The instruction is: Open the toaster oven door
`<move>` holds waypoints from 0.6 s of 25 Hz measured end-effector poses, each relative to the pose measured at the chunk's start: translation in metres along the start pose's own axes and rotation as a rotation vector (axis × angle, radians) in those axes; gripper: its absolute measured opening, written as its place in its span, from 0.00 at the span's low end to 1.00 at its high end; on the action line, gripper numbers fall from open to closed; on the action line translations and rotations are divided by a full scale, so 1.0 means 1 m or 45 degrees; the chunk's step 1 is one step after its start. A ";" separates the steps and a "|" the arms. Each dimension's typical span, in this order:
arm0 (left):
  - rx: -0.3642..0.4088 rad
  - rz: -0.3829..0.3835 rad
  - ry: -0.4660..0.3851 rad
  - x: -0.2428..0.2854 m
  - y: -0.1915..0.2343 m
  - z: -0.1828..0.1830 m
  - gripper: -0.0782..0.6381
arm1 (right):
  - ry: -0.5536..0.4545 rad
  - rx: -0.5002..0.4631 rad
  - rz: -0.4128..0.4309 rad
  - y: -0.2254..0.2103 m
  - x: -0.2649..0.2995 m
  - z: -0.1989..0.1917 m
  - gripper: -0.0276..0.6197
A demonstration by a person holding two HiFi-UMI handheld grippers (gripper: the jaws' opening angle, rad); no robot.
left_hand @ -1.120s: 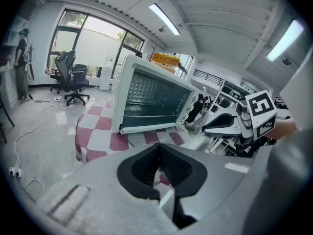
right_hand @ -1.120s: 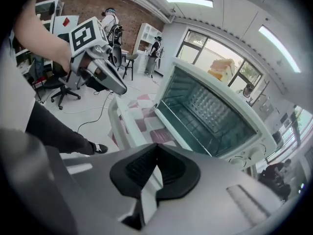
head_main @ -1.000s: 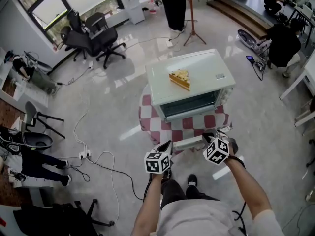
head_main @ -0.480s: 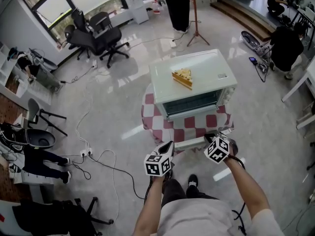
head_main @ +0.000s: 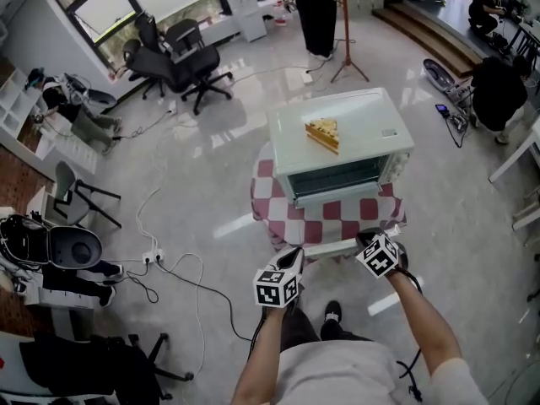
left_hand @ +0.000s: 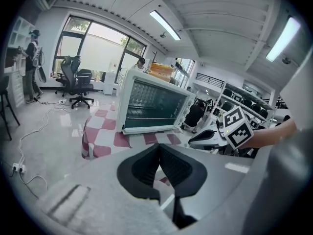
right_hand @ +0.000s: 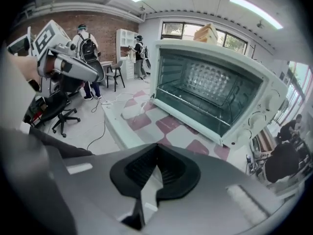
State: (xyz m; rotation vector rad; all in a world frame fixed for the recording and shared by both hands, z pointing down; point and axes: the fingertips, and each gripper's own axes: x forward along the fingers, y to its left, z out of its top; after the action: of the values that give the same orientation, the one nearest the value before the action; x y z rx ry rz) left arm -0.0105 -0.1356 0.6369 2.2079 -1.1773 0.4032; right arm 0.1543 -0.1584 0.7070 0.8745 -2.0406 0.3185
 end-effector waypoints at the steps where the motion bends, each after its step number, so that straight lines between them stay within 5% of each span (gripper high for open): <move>1: -0.001 0.006 0.001 -0.001 0.000 0.000 0.11 | -0.003 0.024 0.005 -0.001 0.000 -0.001 0.05; 15: -0.011 0.021 0.004 -0.009 -0.016 -0.008 0.11 | -0.007 0.146 0.025 0.002 0.002 -0.008 0.05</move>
State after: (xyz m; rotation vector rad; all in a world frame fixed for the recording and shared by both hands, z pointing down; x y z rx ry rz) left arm -0.0028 -0.1179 0.6326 2.1909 -1.1940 0.4078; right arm 0.1574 -0.1538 0.7135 0.9265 -2.0528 0.4483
